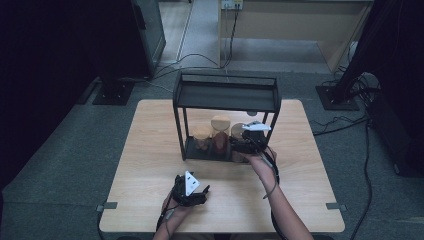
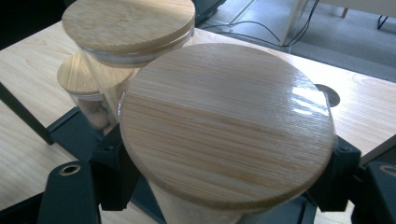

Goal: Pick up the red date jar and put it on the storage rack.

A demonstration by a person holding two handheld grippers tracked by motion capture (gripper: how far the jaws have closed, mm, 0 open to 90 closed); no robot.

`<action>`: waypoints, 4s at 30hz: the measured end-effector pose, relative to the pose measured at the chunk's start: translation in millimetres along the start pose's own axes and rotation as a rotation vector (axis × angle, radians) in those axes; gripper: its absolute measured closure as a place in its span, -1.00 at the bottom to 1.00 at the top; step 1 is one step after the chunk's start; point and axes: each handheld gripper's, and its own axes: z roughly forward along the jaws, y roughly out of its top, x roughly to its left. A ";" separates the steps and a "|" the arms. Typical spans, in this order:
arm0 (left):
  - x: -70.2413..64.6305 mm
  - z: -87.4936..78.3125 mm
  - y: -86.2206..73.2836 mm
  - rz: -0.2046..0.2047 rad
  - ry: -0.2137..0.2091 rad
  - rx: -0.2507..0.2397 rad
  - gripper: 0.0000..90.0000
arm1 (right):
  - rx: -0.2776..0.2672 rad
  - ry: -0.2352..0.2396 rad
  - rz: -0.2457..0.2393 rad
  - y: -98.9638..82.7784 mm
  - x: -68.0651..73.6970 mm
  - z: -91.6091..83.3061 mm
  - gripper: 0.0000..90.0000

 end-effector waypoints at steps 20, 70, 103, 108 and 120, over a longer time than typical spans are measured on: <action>0.0 -0.3 -0.9 0.000 0.000 -0.005 -0.53 | -0.023 -0.048 0.017 -0.1 5.6 11.0 -0.46; -1.7 0.5 1.1 0.016 0.006 0.006 -0.53 | -0.062 0.052 -0.010 -52.2 27.8 -39.0 -0.65; -4.4 3.7 6.7 0.026 0.011 0.038 -0.53 | -0.071 0.164 -0.069 -88.1 -4.3 -60.0 -0.65; -4.2 4.1 6.8 0.023 0.011 0.039 -0.53 | -0.070 0.184 -0.082 -93.3 -6.1 -60.8 -0.65; -4.7 4.3 7.9 0.027 0.013 0.045 -0.53 | -0.088 0.201 -0.102 -102.9 -7.8 -62.9 -0.64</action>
